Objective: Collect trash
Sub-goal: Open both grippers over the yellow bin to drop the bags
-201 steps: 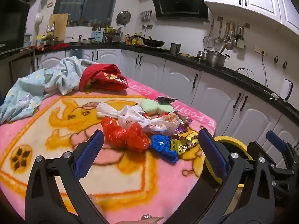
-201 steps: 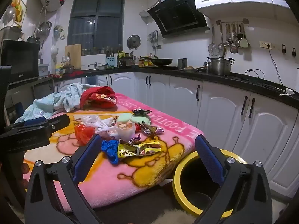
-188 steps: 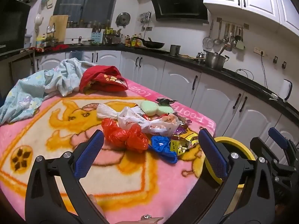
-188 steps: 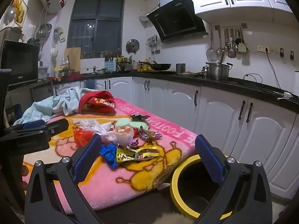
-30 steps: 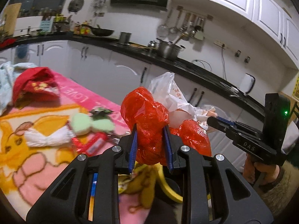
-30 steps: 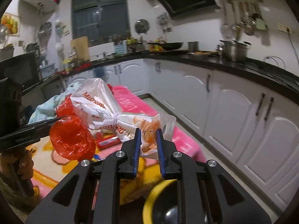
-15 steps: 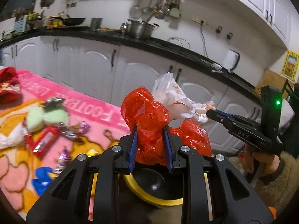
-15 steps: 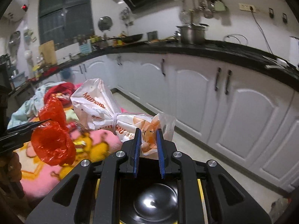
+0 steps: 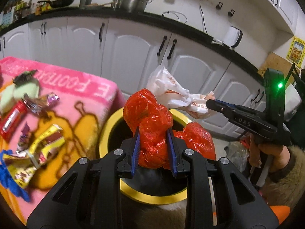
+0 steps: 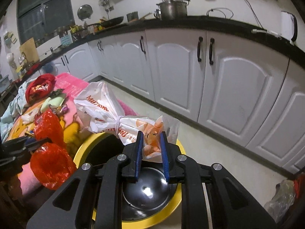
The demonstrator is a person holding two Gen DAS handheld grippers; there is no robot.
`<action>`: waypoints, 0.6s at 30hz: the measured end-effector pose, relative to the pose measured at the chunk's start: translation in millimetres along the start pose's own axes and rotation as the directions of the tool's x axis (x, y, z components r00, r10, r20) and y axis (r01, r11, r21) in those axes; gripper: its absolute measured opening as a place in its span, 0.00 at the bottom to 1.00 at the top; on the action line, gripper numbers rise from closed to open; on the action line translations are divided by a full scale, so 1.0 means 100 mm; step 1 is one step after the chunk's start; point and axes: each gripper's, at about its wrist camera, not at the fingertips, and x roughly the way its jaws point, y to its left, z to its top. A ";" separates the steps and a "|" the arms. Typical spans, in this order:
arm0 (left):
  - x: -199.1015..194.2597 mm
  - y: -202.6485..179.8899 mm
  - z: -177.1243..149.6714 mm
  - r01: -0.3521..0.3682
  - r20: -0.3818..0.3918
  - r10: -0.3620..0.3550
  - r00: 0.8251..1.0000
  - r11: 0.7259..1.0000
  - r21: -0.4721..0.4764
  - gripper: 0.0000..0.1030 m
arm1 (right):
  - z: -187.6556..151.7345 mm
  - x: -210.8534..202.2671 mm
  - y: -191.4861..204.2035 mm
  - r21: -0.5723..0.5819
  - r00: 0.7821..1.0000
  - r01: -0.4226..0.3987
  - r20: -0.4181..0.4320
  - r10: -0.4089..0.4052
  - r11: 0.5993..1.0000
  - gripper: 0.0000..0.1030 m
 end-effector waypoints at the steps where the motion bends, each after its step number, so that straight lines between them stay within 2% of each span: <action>1: 0.03 0.00 -0.01 0.000 -0.006 0.000 1.000 1.000 -0.001 0.19 | 0.01 0.02 0.01 0.003 1.000 -0.004 -0.007 0.004 1.000 0.18; 4: 0.11 0.02 -0.04 -0.002 -0.021 0.002 1.000 1.000 -0.004 0.19 | 0.00 0.10 0.02 0.013 0.999 -0.017 -0.030 0.017 1.000 0.21; 7: 0.17 0.05 -0.07 0.005 -0.042 -0.006 0.999 1.000 -0.025 0.23 | -0.01 0.17 0.02 0.023 0.998 -0.031 -0.053 0.032 0.999 0.29; 11: 0.18 0.11 -0.12 -0.010 -0.058 0.007 0.998 0.999 -0.049 0.45 | -0.03 0.20 -0.02 0.046 0.998 -0.028 -0.059 0.030 0.999 0.37; 13: 0.14 0.15 -0.13 -0.017 -0.051 0.013 0.999 0.998 -0.060 0.50 | -0.03 0.18 -0.04 0.054 0.998 -0.021 -0.050 0.024 0.998 0.37; 15: 0.08 0.19 -0.13 -0.034 -0.036 0.032 0.999 0.997 -0.066 0.59 | -0.02 0.15 -0.05 0.056 0.999 -0.014 -0.040 0.016 0.998 0.39; 17: 0.02 0.23 -0.12 -0.043 -0.025 0.041 0.999 0.996 -0.082 0.67 | -0.01 0.12 -0.06 0.060 1.000 -0.008 -0.024 0.010 0.998 0.48; 18: -0.02 0.26 -0.12 -0.049 -0.019 0.048 0.999 0.995 -0.092 0.72 | -0.01 0.11 -0.06 0.062 1.000 -0.006 -0.016 0.007 0.998 0.48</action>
